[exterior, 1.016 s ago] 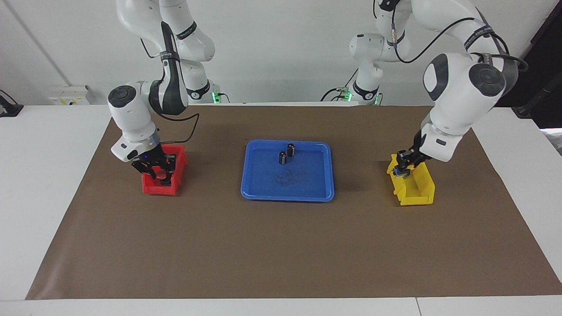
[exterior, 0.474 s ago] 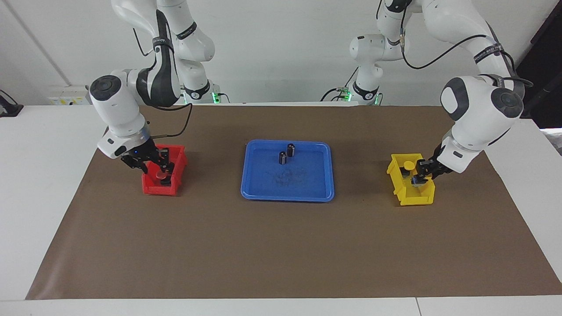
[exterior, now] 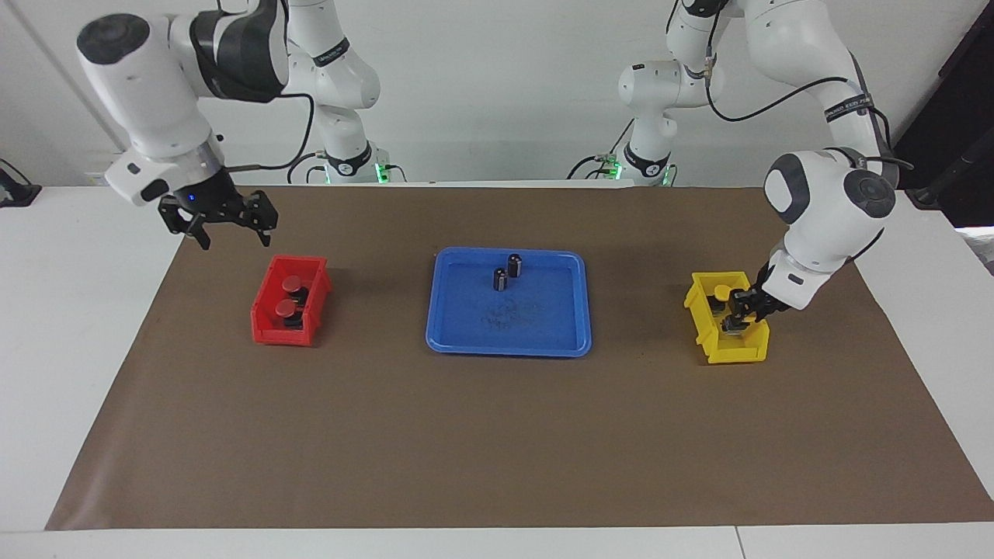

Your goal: Sort red and yellow buttons by color

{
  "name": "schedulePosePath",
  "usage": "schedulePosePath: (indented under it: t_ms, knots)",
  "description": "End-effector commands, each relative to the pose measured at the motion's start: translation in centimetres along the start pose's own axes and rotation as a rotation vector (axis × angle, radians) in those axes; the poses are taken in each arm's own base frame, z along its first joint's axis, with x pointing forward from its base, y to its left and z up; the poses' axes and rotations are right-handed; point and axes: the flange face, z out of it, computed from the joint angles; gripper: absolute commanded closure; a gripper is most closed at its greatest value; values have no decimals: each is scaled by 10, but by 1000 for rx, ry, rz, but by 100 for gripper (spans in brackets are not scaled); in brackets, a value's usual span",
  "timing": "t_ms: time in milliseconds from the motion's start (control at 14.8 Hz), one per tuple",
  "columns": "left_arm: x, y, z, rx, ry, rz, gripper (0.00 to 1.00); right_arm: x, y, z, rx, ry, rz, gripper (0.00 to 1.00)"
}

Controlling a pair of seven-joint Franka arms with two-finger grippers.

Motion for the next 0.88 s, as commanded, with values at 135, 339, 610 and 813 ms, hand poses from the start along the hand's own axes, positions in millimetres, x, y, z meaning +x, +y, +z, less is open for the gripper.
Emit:
schedulePosePath:
  t_ms: [135,339,610,813]
  knots:
    - [-6,-2,2,-5,31,10,47,0,27,-35,45,-67,67,1]
    - [-1,1,-5,-7,34,5,39,-8,35,-39,37,-108,83,0]
    - [6,1,-62,-10,-13,15,35,-2,57,-24,42,-119,120,0]
    - [7,3,-112,-8,-36,27,4,1,59,-23,38,-118,119,0]
